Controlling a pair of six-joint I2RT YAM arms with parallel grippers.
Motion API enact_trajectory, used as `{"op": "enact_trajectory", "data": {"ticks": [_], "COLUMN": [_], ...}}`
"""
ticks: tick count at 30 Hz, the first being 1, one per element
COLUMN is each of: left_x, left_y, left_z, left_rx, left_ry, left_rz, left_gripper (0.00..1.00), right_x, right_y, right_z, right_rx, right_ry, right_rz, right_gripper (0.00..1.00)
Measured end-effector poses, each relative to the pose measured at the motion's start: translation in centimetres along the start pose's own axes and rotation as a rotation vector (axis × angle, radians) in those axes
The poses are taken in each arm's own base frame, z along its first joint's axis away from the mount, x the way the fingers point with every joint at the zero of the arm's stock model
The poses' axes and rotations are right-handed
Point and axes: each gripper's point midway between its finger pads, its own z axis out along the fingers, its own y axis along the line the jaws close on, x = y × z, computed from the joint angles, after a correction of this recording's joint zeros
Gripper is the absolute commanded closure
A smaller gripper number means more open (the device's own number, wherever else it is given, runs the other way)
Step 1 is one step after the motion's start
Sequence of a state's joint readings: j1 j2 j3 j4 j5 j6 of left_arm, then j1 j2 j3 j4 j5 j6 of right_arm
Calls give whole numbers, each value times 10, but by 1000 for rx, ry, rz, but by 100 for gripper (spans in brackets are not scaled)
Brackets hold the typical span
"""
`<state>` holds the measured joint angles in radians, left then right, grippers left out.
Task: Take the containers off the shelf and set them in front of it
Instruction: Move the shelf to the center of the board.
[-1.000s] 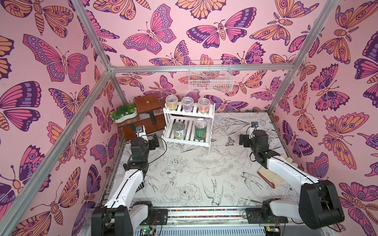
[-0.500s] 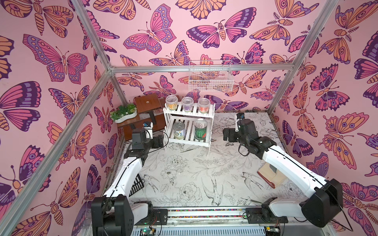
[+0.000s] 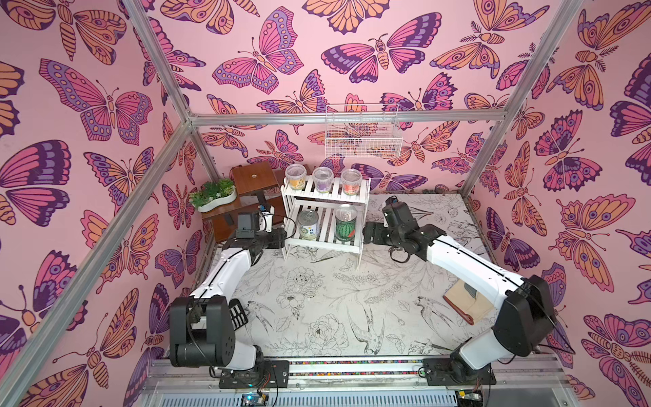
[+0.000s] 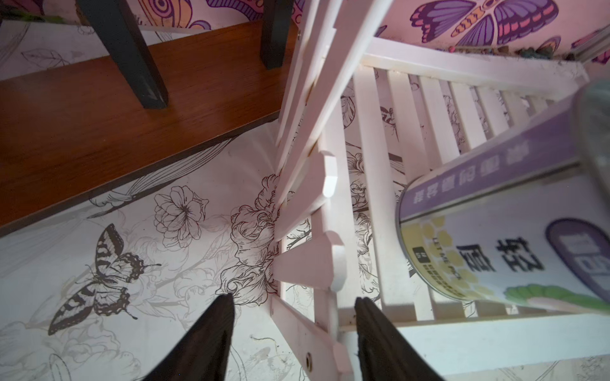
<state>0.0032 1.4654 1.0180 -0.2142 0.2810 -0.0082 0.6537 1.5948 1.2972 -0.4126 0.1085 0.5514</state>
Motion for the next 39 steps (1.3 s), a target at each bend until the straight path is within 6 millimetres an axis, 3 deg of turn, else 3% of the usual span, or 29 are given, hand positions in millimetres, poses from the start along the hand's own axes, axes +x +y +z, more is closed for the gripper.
{"op": "enact_trajectory", "data": {"ticks": [5, 9, 26, 34, 39], "left_x": [-1, 0, 3, 3, 5], "left_y": [-4, -9, -25, -33, -43], "left_z": [2, 3, 6, 9, 9], "left_rx": [9, 20, 63, 64, 62], "left_ry": [2, 7, 17, 4, 0], "left_rz": [9, 15, 24, 5, 1], "left_gripper": [56, 65, 85, 90, 92], "right_x": [23, 28, 25, 25, 24], "right_y": [3, 2, 10, 10, 1], "right_z": [26, 36, 34, 31, 28], "right_rx": [22, 33, 21, 32, 78], "right_ry": [73, 93, 83, 84, 78], "right_rz": [-4, -2, -6, -23, -36], "right_gripper": [9, 19, 63, 77, 78]}}
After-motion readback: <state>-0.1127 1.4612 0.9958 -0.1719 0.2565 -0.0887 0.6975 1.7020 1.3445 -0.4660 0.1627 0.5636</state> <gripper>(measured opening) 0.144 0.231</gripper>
